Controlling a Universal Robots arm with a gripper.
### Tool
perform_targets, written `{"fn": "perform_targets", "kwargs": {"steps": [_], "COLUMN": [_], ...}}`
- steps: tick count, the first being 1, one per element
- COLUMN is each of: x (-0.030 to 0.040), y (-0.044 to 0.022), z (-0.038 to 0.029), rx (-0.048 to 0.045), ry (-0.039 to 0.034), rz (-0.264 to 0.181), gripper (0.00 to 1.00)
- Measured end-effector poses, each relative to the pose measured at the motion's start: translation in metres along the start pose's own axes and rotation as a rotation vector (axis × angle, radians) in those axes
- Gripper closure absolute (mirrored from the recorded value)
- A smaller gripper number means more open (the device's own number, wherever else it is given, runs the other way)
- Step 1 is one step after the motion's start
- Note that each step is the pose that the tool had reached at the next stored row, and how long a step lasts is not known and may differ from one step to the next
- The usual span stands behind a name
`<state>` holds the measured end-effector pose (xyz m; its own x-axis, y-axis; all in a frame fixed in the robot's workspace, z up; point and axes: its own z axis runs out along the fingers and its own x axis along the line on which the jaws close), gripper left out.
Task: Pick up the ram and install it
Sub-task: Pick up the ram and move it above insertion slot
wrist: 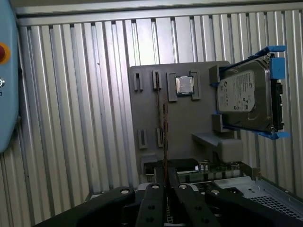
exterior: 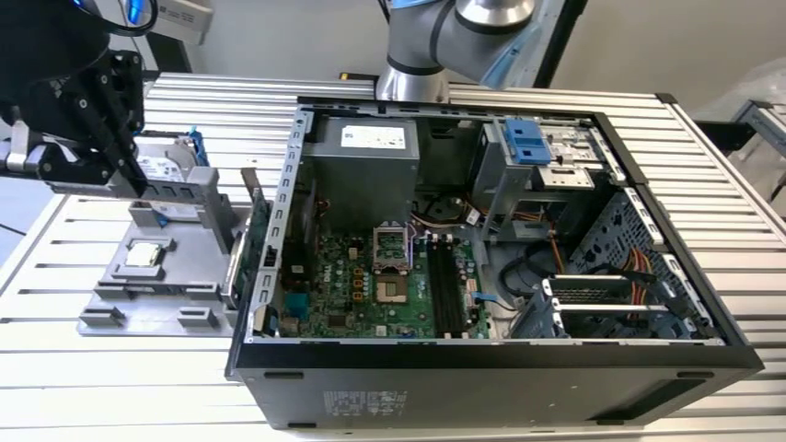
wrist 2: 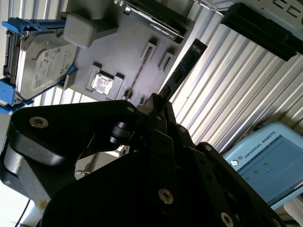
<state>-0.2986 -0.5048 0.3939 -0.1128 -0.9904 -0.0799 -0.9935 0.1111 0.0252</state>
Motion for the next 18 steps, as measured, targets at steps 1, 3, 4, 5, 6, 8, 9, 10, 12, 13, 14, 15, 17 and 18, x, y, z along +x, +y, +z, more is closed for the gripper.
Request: {"fn": "perform_targets", "kwargs": {"steps": [1,3,4,5,6,8,9,10,12,13,14,15,17,18], "x": [0.0,-0.0002,-0.0003,-0.0003,-0.0005,-0.001,-0.0013,-0.0016,-0.0022,-0.0025,-0.0028,-0.0032,-0.0038,-0.0041], "y": [0.0,-0.0002,-0.0005,-0.001,-0.0016,-0.0039,-0.0053,-0.0067,-0.0095,-0.0111,-0.0126,-0.0145,-0.0187,-0.0211], "z": [0.0,0.0,0.0,0.0,-0.0001,0.0,0.0,0.0,0.0,0.0,0.0,-0.0001,-0.0001,-0.0002], "rx": [0.0,0.0,0.0,-0.0001,-0.0001,0.0,0.0,0.0,0.0,0.0,0.0,-0.0001,-0.0001,-0.0002], "ry": [0.0,0.0,0.0,0.0001,0.0001,0.0,0.0,0.0,0.0,0.0,0.0,0.0001,0.0003,0.0005], "rz": [0.0,0.0,0.0,0.0,0.0,0.0,0.0,0.0,0.0,0.0,0.0,0.0,0.0,0.0], "gripper": [1.0,1.0,1.0,1.0,1.0,1.0,1.0,1.0,1.0,1.0,1.0,1.0,1.0,1.0]}}
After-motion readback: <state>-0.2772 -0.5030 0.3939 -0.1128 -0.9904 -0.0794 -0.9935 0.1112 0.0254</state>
